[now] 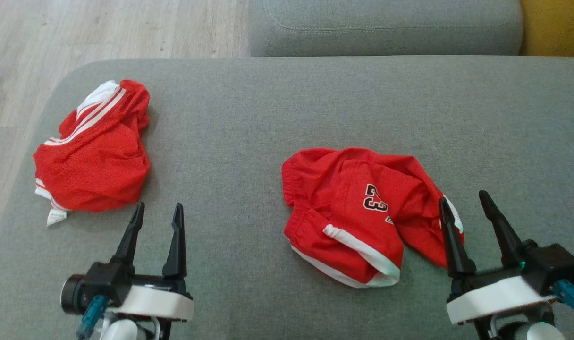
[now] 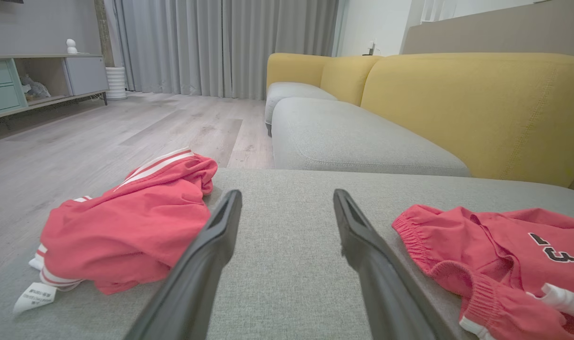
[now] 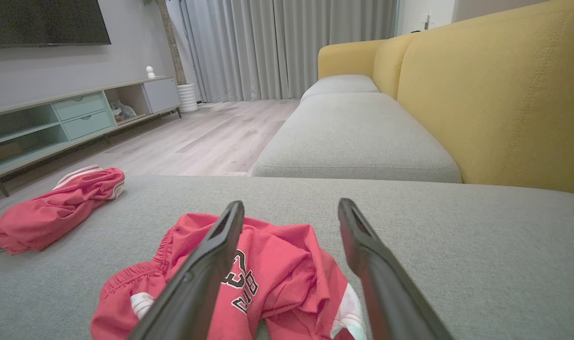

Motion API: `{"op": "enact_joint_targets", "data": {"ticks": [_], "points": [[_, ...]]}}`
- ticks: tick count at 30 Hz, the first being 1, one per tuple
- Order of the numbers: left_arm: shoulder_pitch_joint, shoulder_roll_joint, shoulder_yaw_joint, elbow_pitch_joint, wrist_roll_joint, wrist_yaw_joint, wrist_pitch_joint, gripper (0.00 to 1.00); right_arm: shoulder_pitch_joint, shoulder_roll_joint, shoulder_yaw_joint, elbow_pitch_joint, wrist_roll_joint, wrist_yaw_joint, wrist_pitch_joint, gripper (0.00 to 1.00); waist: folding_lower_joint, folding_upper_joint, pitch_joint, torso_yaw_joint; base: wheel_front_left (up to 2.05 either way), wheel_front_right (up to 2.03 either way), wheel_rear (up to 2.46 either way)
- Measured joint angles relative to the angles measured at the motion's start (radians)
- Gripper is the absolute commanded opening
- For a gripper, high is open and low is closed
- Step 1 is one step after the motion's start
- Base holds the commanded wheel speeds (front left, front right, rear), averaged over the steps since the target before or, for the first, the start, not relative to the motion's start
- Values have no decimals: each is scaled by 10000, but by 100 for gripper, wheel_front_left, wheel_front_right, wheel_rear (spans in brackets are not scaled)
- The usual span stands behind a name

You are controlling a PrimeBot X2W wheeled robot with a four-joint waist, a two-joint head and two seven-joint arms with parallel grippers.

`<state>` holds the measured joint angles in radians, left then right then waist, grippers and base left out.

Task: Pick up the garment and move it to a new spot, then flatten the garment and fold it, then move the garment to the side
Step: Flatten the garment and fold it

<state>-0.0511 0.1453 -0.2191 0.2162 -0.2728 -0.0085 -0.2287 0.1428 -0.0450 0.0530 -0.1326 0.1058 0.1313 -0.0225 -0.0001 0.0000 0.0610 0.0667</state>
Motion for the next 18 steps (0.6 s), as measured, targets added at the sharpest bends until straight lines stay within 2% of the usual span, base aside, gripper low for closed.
{"op": "enact_joint_targets", "data": {"ticks": [6,8,15,18], "points": [[0,27,-10,-65,0,81,88,100,-1,2,19,-48,-4,0,155,100,0,0,37,-2,0,0,0],[0,31,-10,-84,-2,86,90,100,-4,0,184,33,4,0,560,100,0,0,76,-10,0,0,0],[-17,42,-15,-128,-94,88,90,100,-305,-69,2096,708,6,0,2245,100,0,0,348,-30,0,0,0],[-65,36,-50,-119,-102,86,88,100,-988,-433,3103,1049,286,0,2604,100,2,0,492,23,0,0,0]]}}
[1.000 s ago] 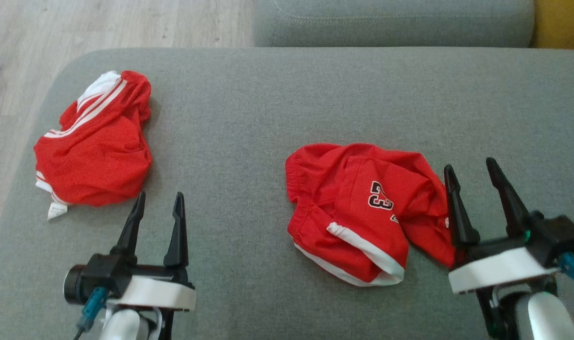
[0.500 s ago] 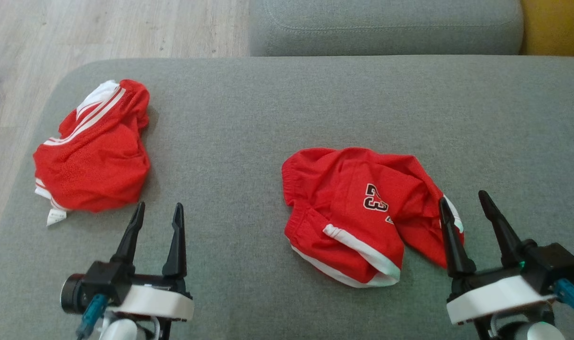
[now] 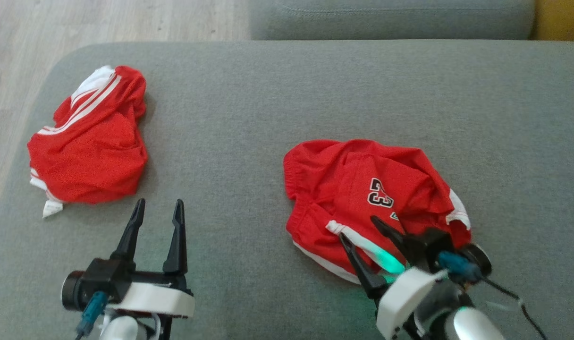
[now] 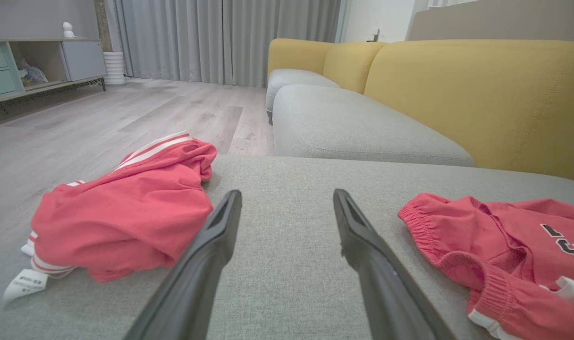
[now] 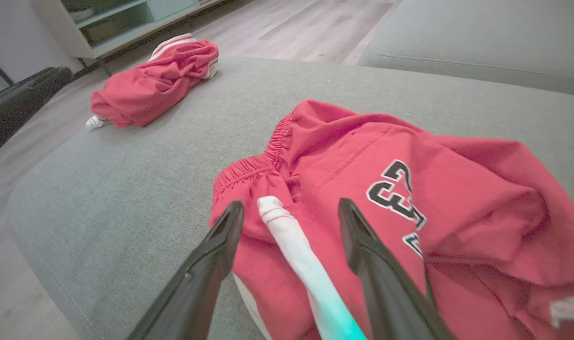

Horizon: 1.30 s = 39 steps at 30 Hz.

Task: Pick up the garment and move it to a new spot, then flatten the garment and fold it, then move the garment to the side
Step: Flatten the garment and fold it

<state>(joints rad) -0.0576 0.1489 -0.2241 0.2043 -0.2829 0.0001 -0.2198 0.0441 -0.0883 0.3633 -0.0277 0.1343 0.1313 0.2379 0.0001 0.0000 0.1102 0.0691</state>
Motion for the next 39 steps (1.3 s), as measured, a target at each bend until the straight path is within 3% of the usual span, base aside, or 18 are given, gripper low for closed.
{"op": "enact_joint_targets", "data": {"ticks": [8,9,10,11,16,25,34,35,36,37,39], "points": [[-320,-61,-48,186,-79,-6,-50,100,-1197,-520,742,1406,253,0,936,100,0,0,299,418,0,0,0],[-367,-67,-48,221,-79,-8,-109,100,-1216,-533,780,1522,307,0,1110,83,0,0,336,459,0,0,0],[-408,-71,-48,244,-79,-8,-113,100,-1229,-535,798,1615,372,0,1237,31,0,0,368,493,0,0,0],[-425,-73,-46,255,-79,-8,-117,100,-1256,-535,803,1670,414,0,1315,0,0,0,397,521,0,0,0],[-424,-92,-42,428,-109,-12,-203,100,-1567,-504,364,1361,504,0,1179,0,0,0,468,566,0,0,0],[-426,-102,-25,464,-163,-4,-242,100,-1525,-119,-1463,397,399,0,612,0,-1,0,423,330,0,0,0],[-433,-102,-29,468,-163,-4,-293,100,-1011,351,-4642,1001,550,0,-349,0,-1,0,402,191,0,0,0],[-436,-104,-31,468,-163,-4,-293,100,-939,372,-4811,1246,732,0,-481,4,-1,0,406,171,0,0,0],[-437,-104,-35,468,-163,-4,-293,100,-896,395,-4934,1511,974,0,-639,44,-1,0,414,160,0,0,0],[-438,-104,-36,470,-163,-4,-293,100,-893,422,-5032,1747,1118,0,-777,100,-1,0,413,153,0,0,0],[-438,-102,-38,470,-163,-4,-293,100,-898,437,-5104,2046,1375,0,-1151,100,-1,0,415,142,0,0,0]]}}
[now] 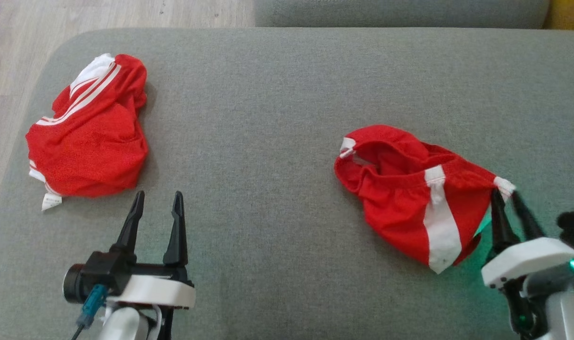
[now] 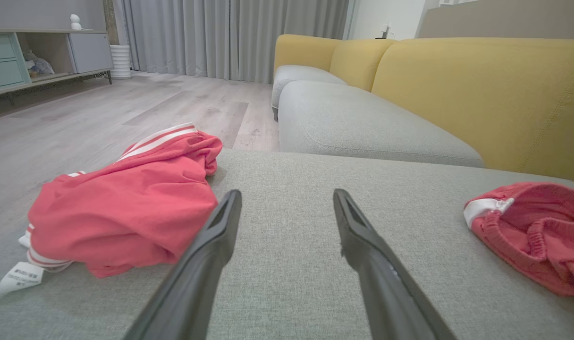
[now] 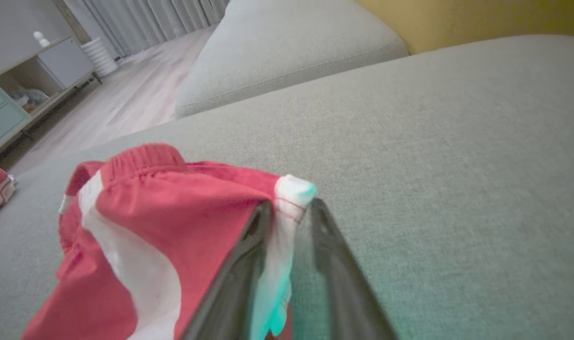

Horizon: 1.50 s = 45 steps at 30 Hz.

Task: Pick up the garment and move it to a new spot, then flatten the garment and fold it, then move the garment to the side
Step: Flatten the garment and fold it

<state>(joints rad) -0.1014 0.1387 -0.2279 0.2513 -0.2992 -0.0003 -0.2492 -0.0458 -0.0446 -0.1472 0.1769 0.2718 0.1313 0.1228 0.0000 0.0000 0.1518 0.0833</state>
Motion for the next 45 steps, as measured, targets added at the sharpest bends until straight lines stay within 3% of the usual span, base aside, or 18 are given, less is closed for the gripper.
{"op": "enact_joint_targets", "data": {"ticks": [6,11,22,45], "points": [[0,12,-8,-2,0,2,-2,100,0,6,-520,69,-198,0,-1271,100,0,0,-4,-10,0,0,0],[2,40,-17,-4,0,8,0,100,1,4,54,-1141,-1235,0,-2025,100,0,0,-83,-64,0,0,0],[85,201,-123,-270,0,111,203,100,1384,6,1657,-2648,-1455,0,-1634,100,-1,0,-480,-62,0,0,0],[451,391,-307,-579,-107,357,468,100,1625,6,1755,-2623,-1133,0,-957,100,0,0,-633,-93,0,0,0]]}}
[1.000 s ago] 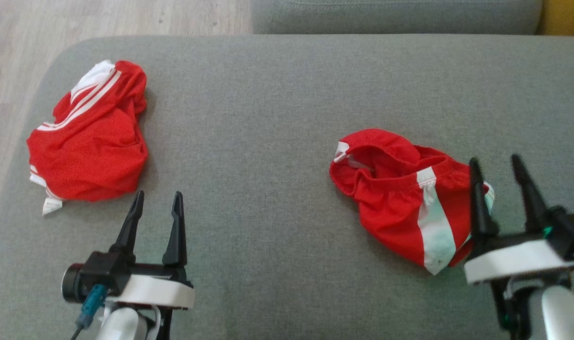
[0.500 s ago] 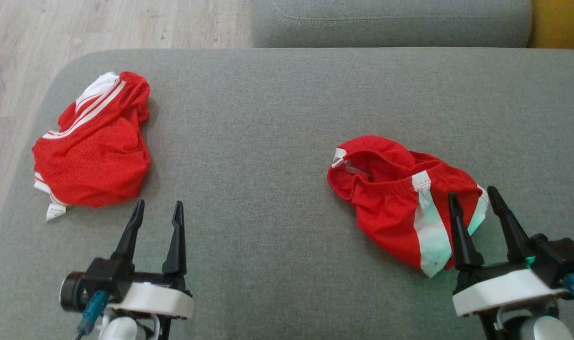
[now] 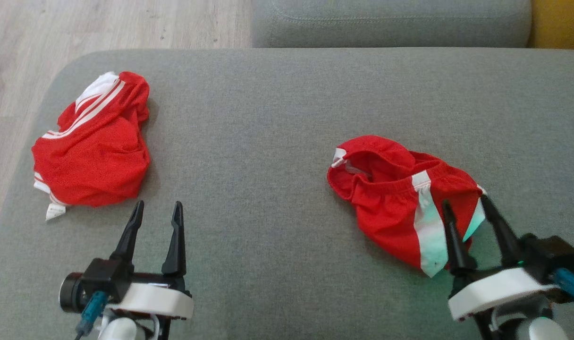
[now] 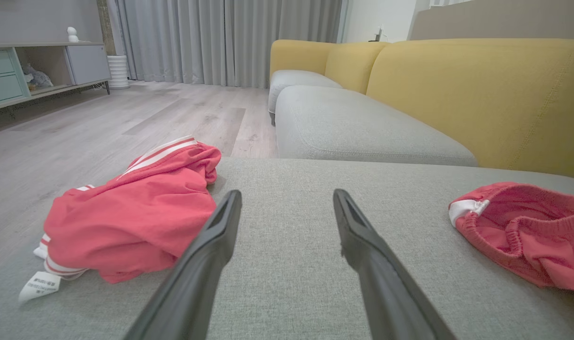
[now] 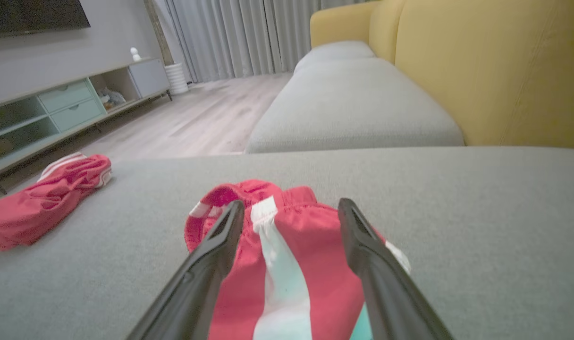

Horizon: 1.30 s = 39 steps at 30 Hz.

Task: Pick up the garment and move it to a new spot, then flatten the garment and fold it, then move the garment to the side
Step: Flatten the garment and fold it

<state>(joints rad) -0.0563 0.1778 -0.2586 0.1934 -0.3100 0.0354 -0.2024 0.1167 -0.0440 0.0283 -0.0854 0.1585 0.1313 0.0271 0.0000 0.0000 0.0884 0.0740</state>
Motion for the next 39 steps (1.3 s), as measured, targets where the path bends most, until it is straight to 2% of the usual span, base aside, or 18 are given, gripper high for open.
{"op": "enact_joint_targets", "data": {"ticks": [6,15,16,17,18,25,28,34,39], "points": [[-19,-12,-61,-23,-81,-2,-2,100,-351,0,330,1007,-284,0,947,100,0,0,217,94,0,0,0],[-152,-31,-102,123,-163,-6,-102,100,-1689,-6,454,2303,-347,0,1216,100,1,0,493,370,0,0,0],[-205,-35,-102,153,-178,-6,-102,100,-1732,-8,485,2412,-339,0,1310,85,1,0,519,390,0,0,0],[-235,-35,-102,161,-178,-6,-104,100,-1766,-8,506,2522,-322,0,1379,38,1,0,543,406,0,0,0],[-253,-38,-104,173,-178,-6,-107,100,-1795,-8,514,2621,-316,0,1406,0,1,0,565,418,0,0,0],[-282,-46,-109,265,-249,-6,-198,100,-2106,-12,585,2646,-176,0,1287,0,1,0,642,465,0,0,0],[-306,-46,-109,295,-249,-6,-203,100,-2106,-31,932,2410,-10,0,1137,0,1,0,630,463,0,0,0],[-326,-44,-109,336,-251,-4,-280,100,-2476,-40,2775,1990,658,0,1124,0,0,0,575,404,0,0,0],[-445,-48,-171,368,-251,-4,-282,100,-3403,-81,4585,2366,1569,0,1139,0,1,0,576,442,0,0,0]]}}
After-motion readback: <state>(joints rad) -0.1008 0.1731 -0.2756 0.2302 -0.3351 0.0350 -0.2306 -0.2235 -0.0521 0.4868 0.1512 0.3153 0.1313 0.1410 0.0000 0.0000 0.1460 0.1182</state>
